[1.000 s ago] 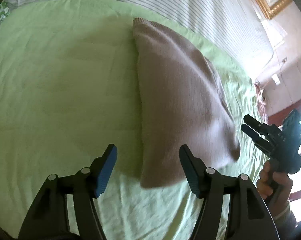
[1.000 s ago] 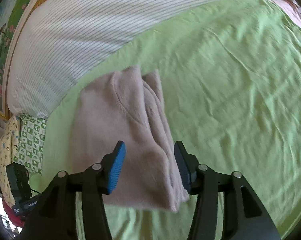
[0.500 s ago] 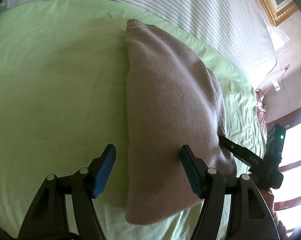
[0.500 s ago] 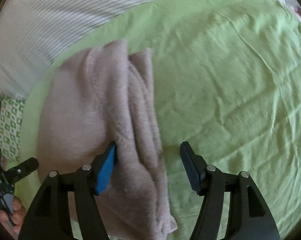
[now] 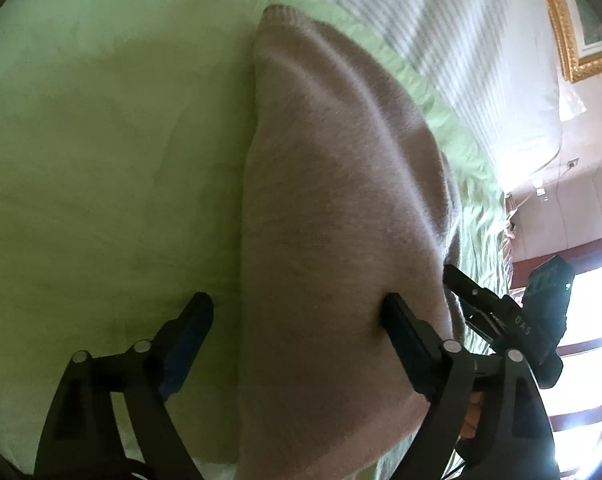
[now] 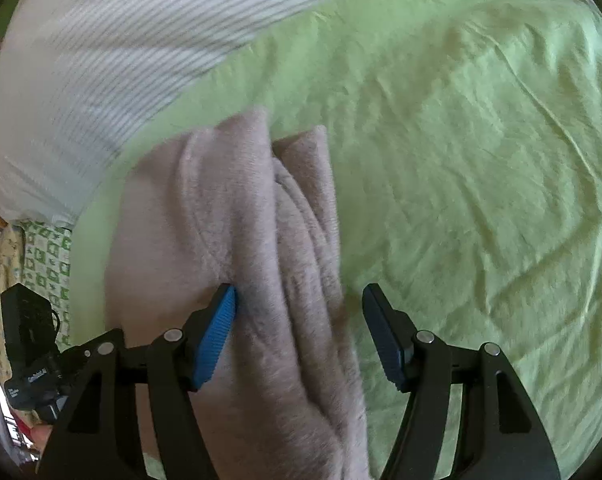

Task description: Fold small clothes

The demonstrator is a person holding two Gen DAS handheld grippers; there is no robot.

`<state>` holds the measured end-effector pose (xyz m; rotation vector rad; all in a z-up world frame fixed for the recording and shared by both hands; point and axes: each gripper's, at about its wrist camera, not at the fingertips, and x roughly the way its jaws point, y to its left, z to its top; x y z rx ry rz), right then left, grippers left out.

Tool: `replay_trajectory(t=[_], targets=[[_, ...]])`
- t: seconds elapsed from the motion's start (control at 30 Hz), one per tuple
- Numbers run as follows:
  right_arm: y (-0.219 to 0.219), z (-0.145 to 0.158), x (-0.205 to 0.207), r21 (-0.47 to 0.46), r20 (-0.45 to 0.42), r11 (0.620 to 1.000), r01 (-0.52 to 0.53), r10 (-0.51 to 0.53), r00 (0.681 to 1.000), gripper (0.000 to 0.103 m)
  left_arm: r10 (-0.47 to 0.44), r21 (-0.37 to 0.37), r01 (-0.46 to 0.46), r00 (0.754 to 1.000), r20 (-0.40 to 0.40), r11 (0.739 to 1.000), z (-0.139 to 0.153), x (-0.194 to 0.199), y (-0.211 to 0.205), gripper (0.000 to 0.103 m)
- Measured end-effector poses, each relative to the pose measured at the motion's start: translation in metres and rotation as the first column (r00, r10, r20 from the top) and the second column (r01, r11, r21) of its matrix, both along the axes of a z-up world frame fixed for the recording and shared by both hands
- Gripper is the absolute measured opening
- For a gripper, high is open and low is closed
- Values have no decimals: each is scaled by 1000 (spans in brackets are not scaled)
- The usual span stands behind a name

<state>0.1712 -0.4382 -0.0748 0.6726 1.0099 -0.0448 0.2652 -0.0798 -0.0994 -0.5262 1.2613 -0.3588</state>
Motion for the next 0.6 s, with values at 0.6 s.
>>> replay_trajectory(t=[0.6], targets=[[8,-6,8,85,-3,996,-33,33,999,49,-32,-50,34,999,33,998,-10,7,-19,72]])
